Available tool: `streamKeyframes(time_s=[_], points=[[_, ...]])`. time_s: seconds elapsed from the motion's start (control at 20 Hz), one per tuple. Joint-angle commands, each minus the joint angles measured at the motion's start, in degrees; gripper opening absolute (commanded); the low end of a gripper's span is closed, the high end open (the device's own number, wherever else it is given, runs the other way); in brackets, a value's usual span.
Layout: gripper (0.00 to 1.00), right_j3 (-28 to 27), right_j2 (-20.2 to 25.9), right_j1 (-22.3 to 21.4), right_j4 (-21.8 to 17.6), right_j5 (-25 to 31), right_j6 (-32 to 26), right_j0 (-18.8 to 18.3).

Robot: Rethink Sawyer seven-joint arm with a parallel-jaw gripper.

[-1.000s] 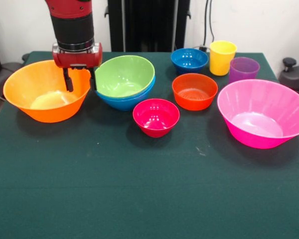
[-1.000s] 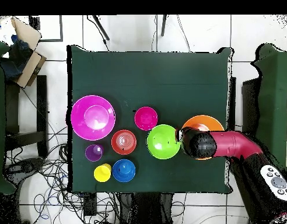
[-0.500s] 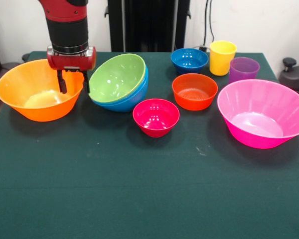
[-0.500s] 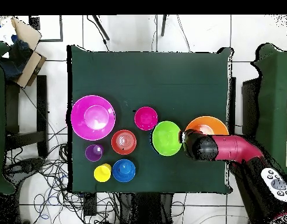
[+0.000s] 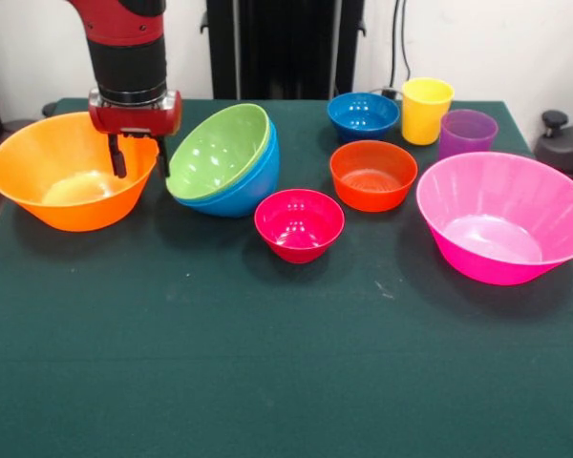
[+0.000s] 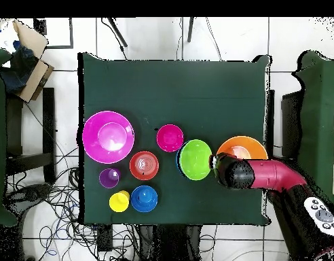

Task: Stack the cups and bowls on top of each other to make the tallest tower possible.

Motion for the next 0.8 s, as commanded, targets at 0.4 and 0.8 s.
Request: streamKeyframes(time_s=[0.4, 0.8], points=[[1.0, 0.21, -0.59, 0.86, 0.38, -0.64, 2.84, 1.88], [0.0, 0.51, -0.68, -0.02, 1.27, -0.26, 3.21, 1.77]])
